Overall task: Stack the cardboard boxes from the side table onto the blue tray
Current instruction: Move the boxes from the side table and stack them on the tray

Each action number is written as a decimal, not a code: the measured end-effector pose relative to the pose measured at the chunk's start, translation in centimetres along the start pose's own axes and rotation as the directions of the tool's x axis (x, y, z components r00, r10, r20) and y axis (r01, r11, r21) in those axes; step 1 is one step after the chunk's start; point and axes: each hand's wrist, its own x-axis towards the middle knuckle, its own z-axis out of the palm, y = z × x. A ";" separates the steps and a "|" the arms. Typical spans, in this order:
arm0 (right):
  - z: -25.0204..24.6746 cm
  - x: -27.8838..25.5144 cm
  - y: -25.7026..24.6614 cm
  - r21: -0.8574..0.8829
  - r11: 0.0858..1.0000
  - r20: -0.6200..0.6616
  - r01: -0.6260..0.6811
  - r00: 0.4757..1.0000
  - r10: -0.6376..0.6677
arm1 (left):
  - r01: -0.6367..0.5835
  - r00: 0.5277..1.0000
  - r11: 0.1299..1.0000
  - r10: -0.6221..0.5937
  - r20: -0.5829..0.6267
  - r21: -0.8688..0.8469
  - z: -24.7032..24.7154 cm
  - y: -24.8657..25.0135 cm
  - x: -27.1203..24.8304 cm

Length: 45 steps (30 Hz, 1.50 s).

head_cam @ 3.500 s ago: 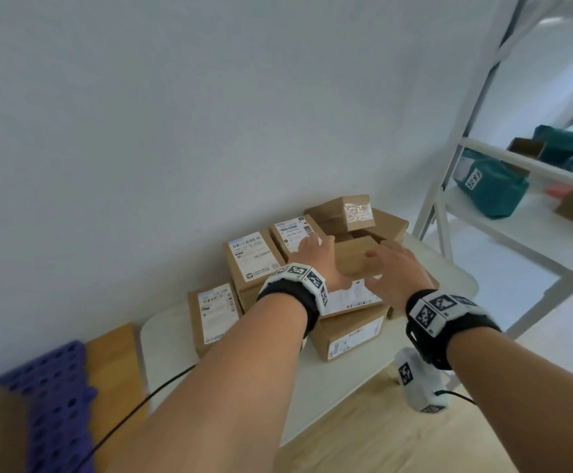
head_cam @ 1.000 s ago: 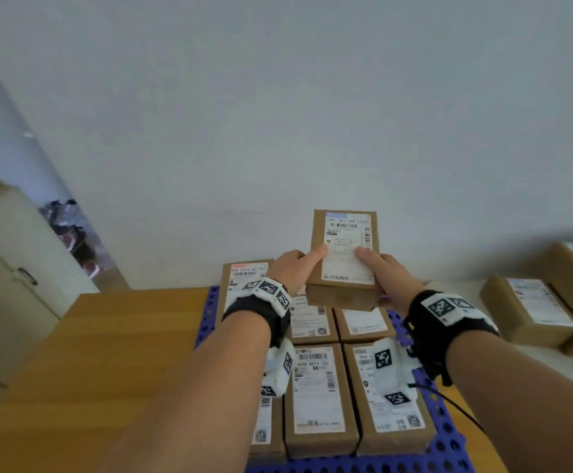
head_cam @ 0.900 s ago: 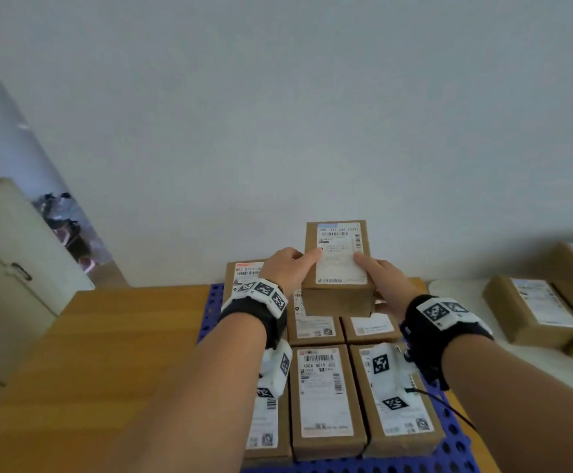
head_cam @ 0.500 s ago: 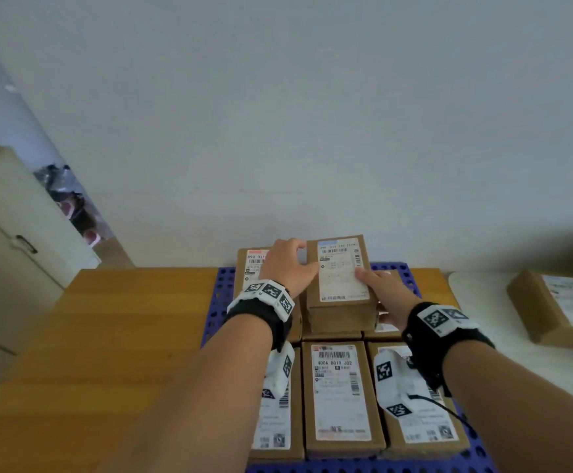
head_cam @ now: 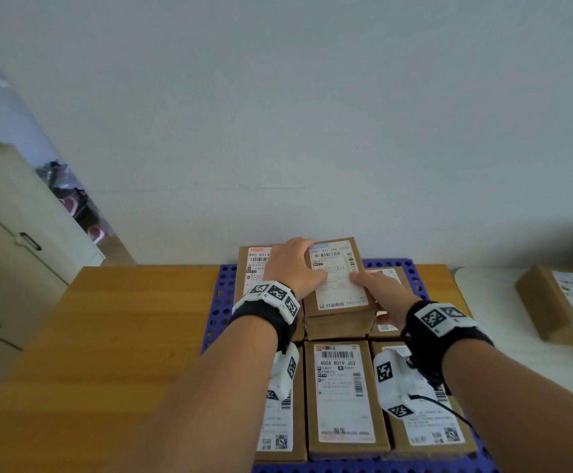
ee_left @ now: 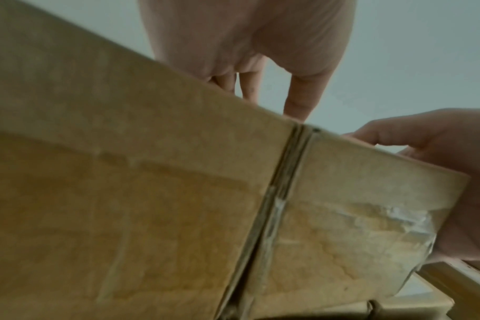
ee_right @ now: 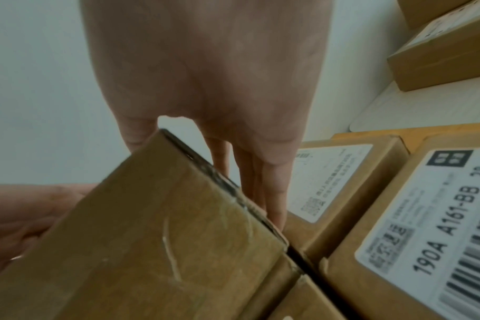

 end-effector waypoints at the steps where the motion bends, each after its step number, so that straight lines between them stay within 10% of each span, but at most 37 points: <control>1: 0.0 -0.1 0.0 -0.004 1.000 -0.005 0.004 1.000 -0.004 | -0.001 1.000 1.000 0.001 0.001 0.004 0.0 0.0 0.0; 25: -1.4 -1.5 -0.4 -0.547 0.824 -0.209 0.147 0.929 -0.304 | -0.033 0.999 0.971 0.030 0.019 0.238 -0.6 2.5 -1.1; 34: -5.9 -5.2 -1.2 -0.798 0.584 -0.215 0.150 0.835 -0.507 | -0.143 0.986 0.947 0.110 0.125 0.289 0.8 9.1 -1.7; 45: -17.5 -10.6 3.6 -0.784 0.616 -0.284 0.082 0.835 -0.472 | -0.182 0.972 0.954 0.137 0.193 0.240 7.9 20.1 -5.1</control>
